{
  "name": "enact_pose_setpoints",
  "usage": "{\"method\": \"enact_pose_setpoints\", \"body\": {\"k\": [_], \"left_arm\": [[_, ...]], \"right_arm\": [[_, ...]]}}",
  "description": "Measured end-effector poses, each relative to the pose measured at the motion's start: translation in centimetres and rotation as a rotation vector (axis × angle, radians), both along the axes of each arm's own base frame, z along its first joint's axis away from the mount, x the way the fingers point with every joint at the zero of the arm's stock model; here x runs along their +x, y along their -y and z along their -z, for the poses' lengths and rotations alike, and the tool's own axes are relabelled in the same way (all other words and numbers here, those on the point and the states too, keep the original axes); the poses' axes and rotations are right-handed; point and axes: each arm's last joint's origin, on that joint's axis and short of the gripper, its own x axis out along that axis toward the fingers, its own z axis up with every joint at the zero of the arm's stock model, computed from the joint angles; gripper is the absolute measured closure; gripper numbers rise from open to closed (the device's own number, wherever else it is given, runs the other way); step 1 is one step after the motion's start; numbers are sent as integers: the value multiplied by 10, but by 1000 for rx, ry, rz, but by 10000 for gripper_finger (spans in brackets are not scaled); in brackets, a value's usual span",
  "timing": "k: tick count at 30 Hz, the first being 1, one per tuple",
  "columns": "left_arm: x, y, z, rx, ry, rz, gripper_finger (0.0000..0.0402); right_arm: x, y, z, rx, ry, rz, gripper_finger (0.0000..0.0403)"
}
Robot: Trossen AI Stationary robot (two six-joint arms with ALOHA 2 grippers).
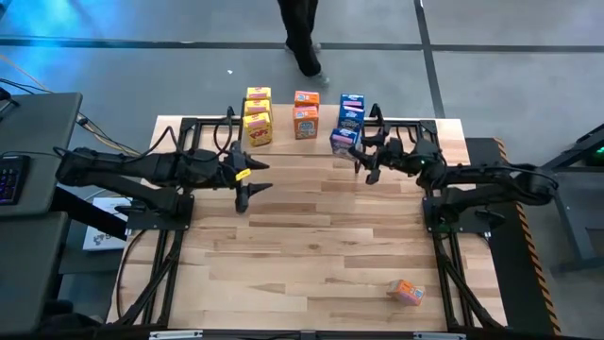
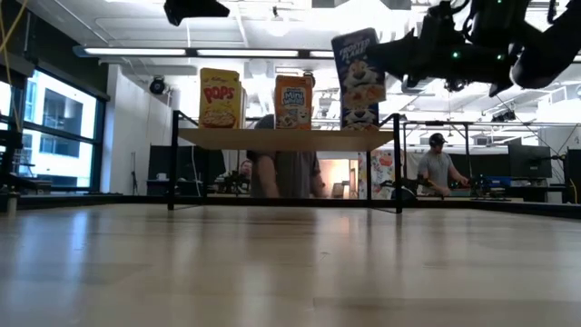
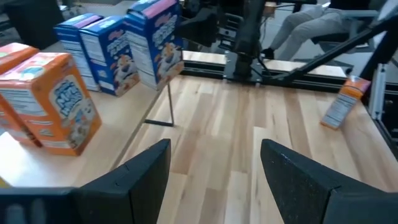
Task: Stack cereal on shelf
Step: Put the blue cereal box on the shelf aligned with the other blue cereal boxes
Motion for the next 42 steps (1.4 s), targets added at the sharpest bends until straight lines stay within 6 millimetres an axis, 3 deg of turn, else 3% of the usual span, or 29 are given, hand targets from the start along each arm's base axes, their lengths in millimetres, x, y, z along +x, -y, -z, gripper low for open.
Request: {"method": "enact_pose_setpoints", "body": {"k": [11, 28, 42], "left_arm": [[0, -13, 0, 1, -2, -61, 161], [0, -17, 0, 17, -6, -76, 161], [0, -17, 0, 42, -11, -67, 161]], "right_arm": [[1, 18, 11, 5, -24, -20, 245], [-7, 39, 21, 82, -55, 35, 245], [-8, 41, 23, 77, -77, 50, 245]]}}
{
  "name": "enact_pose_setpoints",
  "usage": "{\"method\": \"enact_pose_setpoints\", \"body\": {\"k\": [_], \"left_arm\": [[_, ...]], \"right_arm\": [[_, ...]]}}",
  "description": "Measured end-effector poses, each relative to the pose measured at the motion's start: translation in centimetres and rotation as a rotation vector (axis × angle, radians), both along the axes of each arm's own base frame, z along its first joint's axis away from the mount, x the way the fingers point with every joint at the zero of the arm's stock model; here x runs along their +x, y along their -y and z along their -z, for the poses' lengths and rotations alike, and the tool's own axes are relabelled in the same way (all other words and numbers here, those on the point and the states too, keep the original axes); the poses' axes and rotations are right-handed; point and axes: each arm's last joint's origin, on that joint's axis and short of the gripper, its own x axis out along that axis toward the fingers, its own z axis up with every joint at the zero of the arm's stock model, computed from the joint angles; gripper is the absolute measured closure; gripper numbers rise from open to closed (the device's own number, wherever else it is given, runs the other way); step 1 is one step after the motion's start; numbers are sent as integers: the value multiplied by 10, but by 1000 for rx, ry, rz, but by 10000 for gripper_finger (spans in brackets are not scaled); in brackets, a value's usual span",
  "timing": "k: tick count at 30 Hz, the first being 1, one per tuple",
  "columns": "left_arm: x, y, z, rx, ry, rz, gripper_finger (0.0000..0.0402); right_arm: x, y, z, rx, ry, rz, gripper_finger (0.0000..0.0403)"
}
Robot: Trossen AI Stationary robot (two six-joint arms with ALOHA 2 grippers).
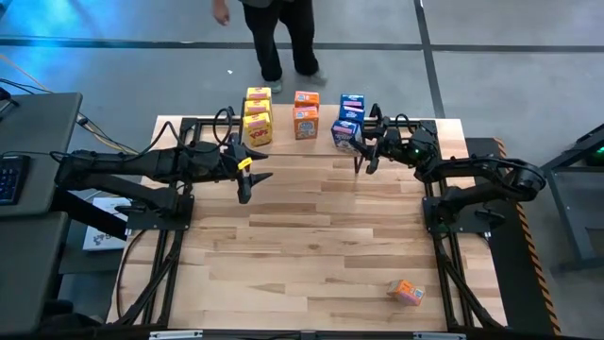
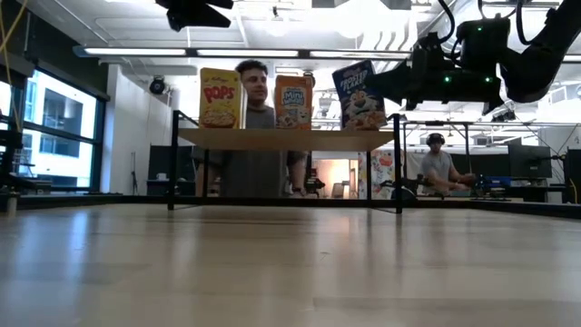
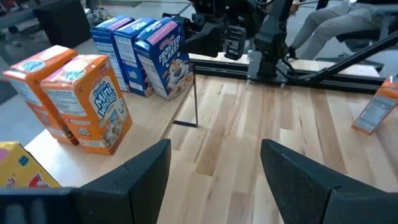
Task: Stack cereal on shelf
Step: Put the blue cereal box on the shelf aligned with the other blue cereal boxes
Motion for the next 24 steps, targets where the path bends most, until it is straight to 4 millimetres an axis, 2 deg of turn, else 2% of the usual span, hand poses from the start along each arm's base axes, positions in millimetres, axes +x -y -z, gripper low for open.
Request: {"method": "enact_pose_setpoints", "body": {"k": [24], "left_arm": [[0, 0, 0, 37, -13, 14, 161]], "right_arm": [[0, 0, 1, 31, -3, -2, 245]]}}
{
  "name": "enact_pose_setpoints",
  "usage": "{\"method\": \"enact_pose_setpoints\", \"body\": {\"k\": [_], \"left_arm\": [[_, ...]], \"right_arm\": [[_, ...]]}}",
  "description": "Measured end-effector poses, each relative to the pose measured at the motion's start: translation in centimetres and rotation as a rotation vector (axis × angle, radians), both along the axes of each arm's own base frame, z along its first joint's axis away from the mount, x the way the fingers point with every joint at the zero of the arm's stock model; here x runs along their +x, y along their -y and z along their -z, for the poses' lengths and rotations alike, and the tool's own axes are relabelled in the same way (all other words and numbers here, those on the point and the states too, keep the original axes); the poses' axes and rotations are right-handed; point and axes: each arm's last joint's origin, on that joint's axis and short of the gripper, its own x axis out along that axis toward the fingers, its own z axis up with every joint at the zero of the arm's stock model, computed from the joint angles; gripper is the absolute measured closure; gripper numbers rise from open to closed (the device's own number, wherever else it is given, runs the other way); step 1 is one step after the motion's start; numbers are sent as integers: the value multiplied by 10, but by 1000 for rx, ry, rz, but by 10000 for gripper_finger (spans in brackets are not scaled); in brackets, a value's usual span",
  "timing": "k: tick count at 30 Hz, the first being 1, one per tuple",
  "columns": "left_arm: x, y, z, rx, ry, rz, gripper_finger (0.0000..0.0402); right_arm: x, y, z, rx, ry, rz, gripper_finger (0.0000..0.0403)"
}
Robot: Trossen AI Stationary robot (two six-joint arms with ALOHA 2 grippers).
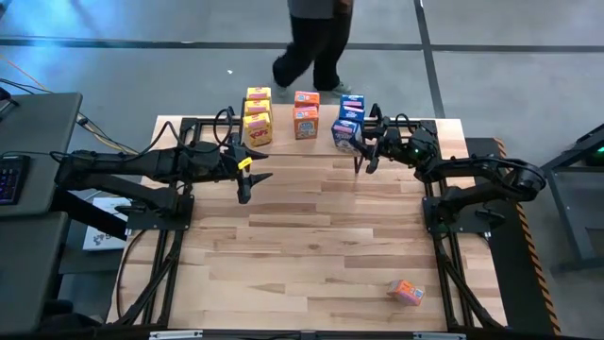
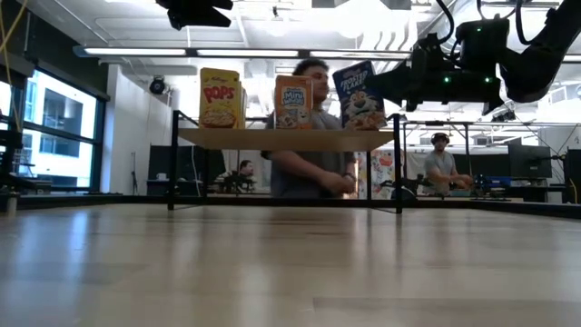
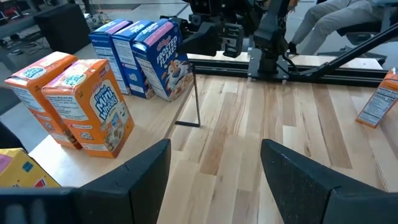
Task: Stack cereal on shelf
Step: Put the blue cereal box on the shelf aligned with the other blue cereal boxes
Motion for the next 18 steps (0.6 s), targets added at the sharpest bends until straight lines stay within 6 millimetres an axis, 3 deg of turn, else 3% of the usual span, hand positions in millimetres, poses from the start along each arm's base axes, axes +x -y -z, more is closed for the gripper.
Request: {"method": "enact_pose_setpoints", "body": {"k": [18], "left_arm": [[0, 0, 0, 0, 0, 0, 161]], "right_arm": [[0, 0, 1, 12, -13, 6, 245]]}}
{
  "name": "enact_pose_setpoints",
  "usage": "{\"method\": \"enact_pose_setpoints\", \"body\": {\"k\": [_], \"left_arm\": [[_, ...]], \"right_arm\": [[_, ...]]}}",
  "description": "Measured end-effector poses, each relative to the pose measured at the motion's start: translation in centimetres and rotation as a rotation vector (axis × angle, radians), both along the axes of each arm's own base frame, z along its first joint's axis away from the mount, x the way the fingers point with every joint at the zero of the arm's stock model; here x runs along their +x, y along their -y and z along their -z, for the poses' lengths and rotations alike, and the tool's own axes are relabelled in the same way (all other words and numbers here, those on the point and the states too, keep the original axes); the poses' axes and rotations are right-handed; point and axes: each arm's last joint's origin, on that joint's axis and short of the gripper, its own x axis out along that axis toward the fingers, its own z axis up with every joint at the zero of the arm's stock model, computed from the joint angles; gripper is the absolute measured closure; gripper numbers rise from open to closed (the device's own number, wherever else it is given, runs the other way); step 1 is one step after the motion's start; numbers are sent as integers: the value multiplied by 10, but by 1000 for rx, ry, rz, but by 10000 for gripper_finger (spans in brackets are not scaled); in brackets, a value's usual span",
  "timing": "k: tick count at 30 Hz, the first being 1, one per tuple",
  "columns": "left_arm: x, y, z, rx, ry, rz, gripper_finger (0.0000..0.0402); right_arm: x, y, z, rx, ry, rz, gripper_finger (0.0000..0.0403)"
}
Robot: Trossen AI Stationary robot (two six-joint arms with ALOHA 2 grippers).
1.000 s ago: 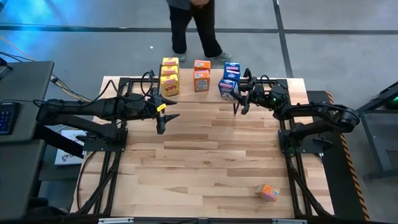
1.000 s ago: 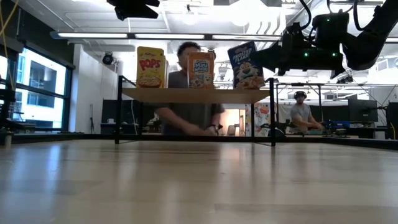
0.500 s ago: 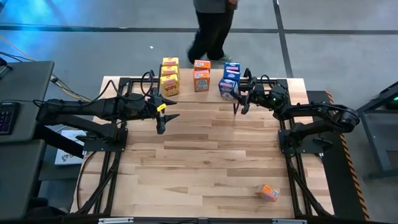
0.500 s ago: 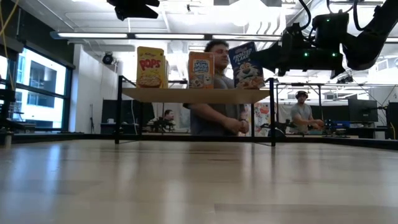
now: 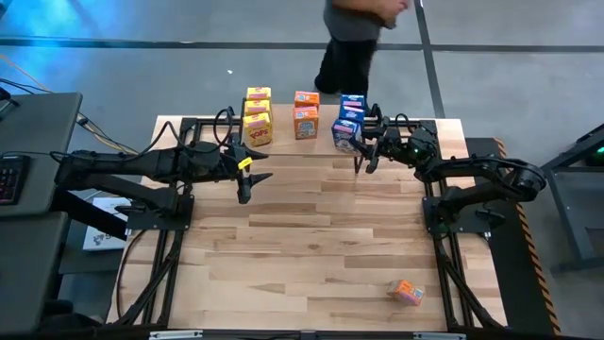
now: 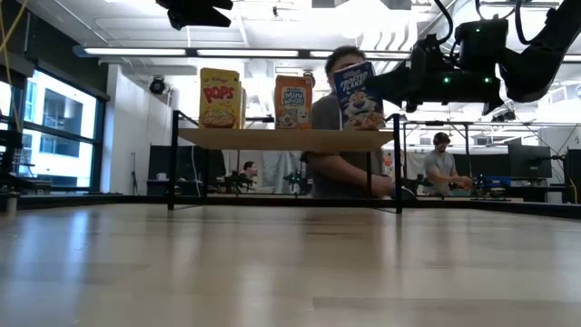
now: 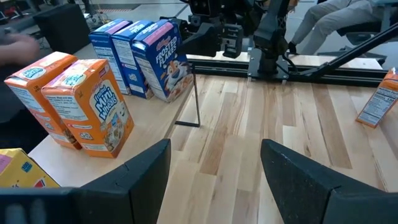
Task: Stack cereal on shelf
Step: Put the blue cereal box on the shelf aligned with the other blue cereal boxes
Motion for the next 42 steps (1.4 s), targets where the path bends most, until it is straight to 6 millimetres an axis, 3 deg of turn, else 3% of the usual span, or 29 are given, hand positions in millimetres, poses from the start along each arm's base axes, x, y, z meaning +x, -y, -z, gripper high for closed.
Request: {"method": "enact_pose_setpoints", "body": {"k": [8, 21, 42], "left_arm": [[0, 0, 0, 0, 0, 0, 161], [0, 0, 0, 0, 0, 0, 161], [0, 0, 0, 0, -1, 1, 161]], "right_arm": [[0, 1, 3, 22, -24, 15, 242], [-1, 1, 2, 50, -21, 47, 187], [-9, -9, -7, 84, -56, 149, 185]]}}
